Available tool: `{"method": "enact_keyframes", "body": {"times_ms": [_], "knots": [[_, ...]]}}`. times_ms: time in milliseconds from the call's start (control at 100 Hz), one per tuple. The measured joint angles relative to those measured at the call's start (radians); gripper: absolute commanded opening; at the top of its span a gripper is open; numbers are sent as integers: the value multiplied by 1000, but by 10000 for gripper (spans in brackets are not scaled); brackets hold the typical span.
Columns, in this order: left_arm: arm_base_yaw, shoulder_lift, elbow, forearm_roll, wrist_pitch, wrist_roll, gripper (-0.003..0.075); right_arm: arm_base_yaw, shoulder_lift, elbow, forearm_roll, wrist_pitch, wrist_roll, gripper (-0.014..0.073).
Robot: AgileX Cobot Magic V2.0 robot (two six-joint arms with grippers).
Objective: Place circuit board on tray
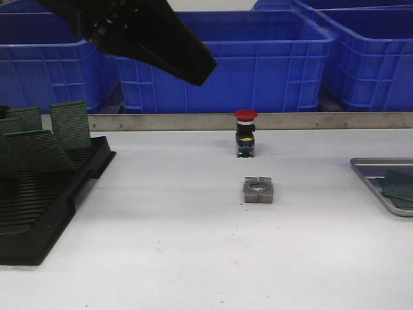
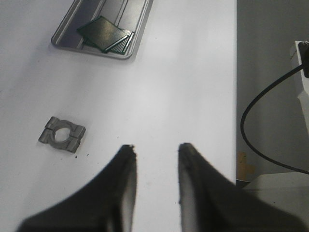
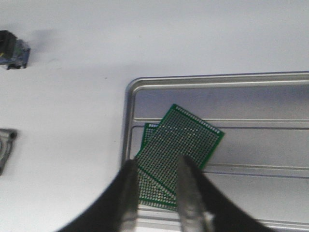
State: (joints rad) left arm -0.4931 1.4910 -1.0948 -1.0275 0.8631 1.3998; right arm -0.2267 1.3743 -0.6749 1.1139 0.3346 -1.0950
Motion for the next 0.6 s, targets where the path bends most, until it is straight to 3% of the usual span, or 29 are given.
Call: {"method": "enact_keyframes", "body": {"times_ms": [170, 360, 600], "knots": [[73, -11, 0, 30, 37, -44, -18, 0, -112, 39, -29, 76, -14, -60], [182, -85, 0, 44, 27, -121, -18, 7, -236, 79, -37, 61, -39, -60], [305, -284, 126, 80, -218, -227, -18, 100, -386, 131, -37, -25, -62, -60]]}}
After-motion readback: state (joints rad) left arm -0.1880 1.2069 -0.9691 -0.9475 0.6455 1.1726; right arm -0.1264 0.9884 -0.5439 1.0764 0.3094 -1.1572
